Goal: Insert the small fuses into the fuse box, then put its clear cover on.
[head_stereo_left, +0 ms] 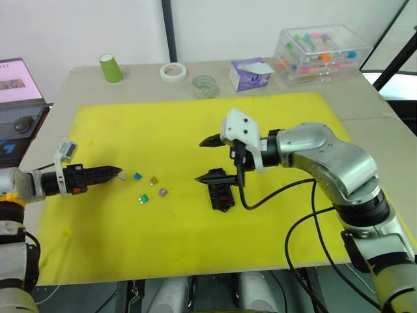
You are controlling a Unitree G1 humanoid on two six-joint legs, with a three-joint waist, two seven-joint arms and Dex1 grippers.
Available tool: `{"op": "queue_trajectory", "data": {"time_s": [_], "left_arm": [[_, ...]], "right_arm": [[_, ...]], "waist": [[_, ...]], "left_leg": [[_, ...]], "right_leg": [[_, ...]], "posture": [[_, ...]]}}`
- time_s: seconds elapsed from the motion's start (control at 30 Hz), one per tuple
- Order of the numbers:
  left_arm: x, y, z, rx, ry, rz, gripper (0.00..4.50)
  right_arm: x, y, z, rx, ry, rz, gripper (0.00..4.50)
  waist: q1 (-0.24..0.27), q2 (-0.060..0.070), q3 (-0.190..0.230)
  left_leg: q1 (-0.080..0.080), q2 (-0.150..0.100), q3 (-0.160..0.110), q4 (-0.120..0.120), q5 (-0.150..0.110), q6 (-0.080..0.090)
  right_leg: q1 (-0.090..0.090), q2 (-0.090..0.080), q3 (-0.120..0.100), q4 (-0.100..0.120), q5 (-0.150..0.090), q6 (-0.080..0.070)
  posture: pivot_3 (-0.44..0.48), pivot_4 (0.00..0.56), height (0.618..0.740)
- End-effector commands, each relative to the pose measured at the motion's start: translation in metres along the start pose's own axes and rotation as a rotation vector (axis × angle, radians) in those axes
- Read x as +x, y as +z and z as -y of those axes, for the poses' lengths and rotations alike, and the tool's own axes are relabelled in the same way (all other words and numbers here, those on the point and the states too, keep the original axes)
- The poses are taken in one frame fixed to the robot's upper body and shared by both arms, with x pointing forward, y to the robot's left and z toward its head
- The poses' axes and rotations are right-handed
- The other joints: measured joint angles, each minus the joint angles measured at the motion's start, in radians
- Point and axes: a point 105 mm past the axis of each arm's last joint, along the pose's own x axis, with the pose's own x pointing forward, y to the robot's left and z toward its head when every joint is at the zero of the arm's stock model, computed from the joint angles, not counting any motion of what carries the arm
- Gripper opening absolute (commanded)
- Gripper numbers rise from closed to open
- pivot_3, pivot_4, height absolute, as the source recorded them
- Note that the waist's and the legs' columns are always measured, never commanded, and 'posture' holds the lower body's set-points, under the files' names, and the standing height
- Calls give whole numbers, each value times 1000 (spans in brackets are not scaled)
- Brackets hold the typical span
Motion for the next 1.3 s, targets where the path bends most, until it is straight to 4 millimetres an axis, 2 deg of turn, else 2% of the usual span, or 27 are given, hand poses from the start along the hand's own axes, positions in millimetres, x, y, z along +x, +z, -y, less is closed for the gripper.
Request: {"op": "queue_trajectory", "data": {"time_s": [0.03, 0.53, 0.97, 1.0, 1.3], "left_arm": [[2, 2, 3, 25, -16, -11, 3224], [14, -13, 0, 7, -31, -56, 3224], [11, -17, -5, -1, -4, -50, 3224], [10, -17, -6, 0, -1, -48, 2854], [8, -17, -10, -5, 12, -27, 2854]], "right_arm": [[-4, 10, -1, -67, -12, 11, 4500], [-6, 7, -3, -85, -13, -9, 4500], [-5, 5, -2, -94, -13, -19, 4500], [-5, 5, -2, -95, -13, -20, 4500], [-5, 4, -2, -109, -3, -25, 4500]], "waist": [[-2, 0, 0], [0, 0, 0], [-1, 0, 0], [-2, 0, 0], [-2, 0, 0]], "left_leg": [[0, 0, 0, 0, 0, 0], [0, -1, 0, 0, 0, 0], [0, -1, 0, 0, 0, 0], [0, -1, 0, 0, 0, 0], [0, 0, 0, 0, 0, 0]], "right_leg": [[0, 0, 0, 0, 0, 0], [0, 0, 0, 1, 0, 0], [0, 0, 0, 1, 0, 0], [0, 0, 0, 1, 0, 0], [0, 0, 0, 1, 0, 0]], "posture": [[0, 150, 740], [0, 150, 740], [0, 150, 740], [0, 150, 740], [0, 150, 740]]}}
